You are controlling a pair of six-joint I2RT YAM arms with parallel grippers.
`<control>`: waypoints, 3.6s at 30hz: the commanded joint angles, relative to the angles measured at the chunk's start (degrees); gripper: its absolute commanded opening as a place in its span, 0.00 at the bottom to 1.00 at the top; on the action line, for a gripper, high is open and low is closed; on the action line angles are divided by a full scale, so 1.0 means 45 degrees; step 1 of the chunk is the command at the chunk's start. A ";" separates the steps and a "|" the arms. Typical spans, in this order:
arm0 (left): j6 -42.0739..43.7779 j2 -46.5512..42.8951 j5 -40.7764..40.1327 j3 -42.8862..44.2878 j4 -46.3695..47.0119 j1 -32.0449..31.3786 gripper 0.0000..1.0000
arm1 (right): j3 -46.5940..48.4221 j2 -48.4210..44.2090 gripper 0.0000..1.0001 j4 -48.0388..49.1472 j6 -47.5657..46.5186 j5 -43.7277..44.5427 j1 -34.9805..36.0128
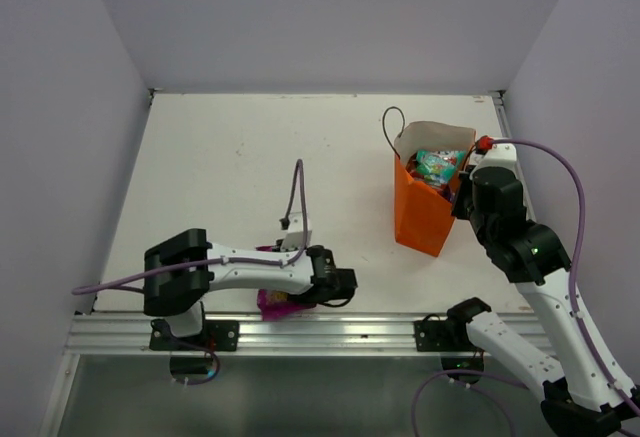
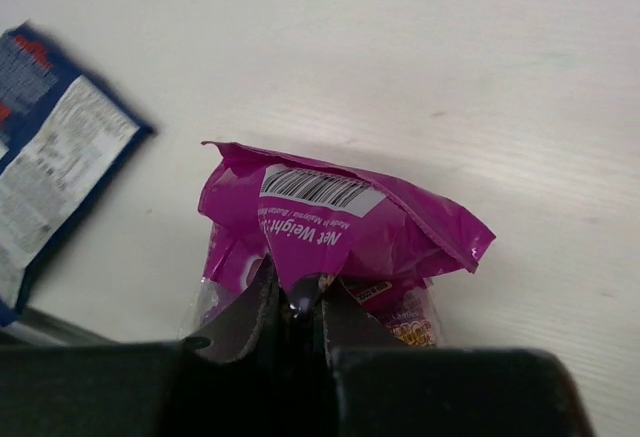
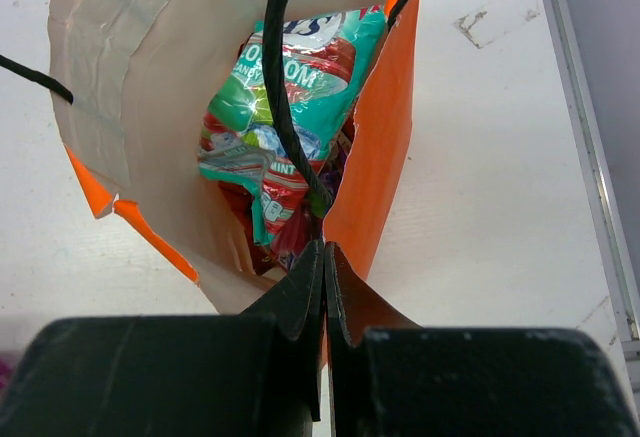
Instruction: Place the snacks into the paper bag
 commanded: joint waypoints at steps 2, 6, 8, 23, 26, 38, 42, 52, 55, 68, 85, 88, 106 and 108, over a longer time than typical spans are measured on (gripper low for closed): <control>0.3367 0.0262 -0.4271 0.4885 0.0788 -0.0002 0.00 | -0.0062 -0.0009 0.00 0.0484 -0.0154 -0.0172 0.0045; 0.7286 0.0537 -0.7704 0.9356 0.2382 -0.0158 0.00 | -0.0081 0.0049 0.00 0.0465 -0.0154 -0.0211 0.0064; 1.2144 0.0226 -0.8473 0.9717 0.6825 -0.0158 0.00 | -0.0062 0.0049 0.00 0.0484 -0.0154 -0.0231 0.0064; 2.2279 -0.0501 0.9604 0.6571 2.5183 0.4606 0.00 | -0.0082 0.0069 0.00 0.0523 -0.0193 -0.0407 0.0142; 2.1636 0.0612 1.1364 0.7976 2.4618 0.5212 0.00 | -0.0101 0.0049 0.00 0.0504 -0.0193 -0.0368 0.0143; 1.9642 0.2118 1.4940 0.9578 2.5789 0.6053 0.00 | -0.0101 0.0127 0.00 0.0543 -0.0232 -0.0505 0.0162; 1.9895 0.2040 1.5078 0.9951 2.5634 0.5741 0.00 | -0.0101 0.0205 0.00 0.0543 -0.0251 -0.0583 0.0162; 1.8666 0.3465 1.6542 1.1417 2.5457 0.5525 0.00 | -0.0120 0.0206 0.00 0.0543 -0.0251 -0.0583 0.0162; 1.8665 0.3895 1.6778 1.1262 2.5183 0.5525 0.00 | -0.0121 0.0205 0.00 0.0523 -0.0251 -0.0602 0.0162; 1.9505 0.5145 1.6388 1.0655 2.4305 0.5896 0.00 | -0.0140 0.0127 0.00 0.0582 -0.0271 -0.0660 0.0201; 2.0346 0.4970 1.4746 0.8938 2.4088 0.5897 0.00 | -0.0140 0.0127 0.00 0.0543 -0.0270 -0.0622 0.0221; 2.0442 0.4912 1.4494 0.8956 2.4187 0.5761 0.00 | -0.0140 0.0127 0.00 0.0562 -0.0271 -0.0622 0.0221; 2.3216 0.5030 1.2305 0.7941 2.3249 0.4608 0.00 | -0.0140 0.0049 0.00 0.0543 -0.0251 -0.0602 0.0260; 2.3313 0.4795 1.2130 0.7979 2.3483 0.4530 0.00 | -0.0160 0.0049 0.00 0.0543 -0.0271 -0.0602 0.0260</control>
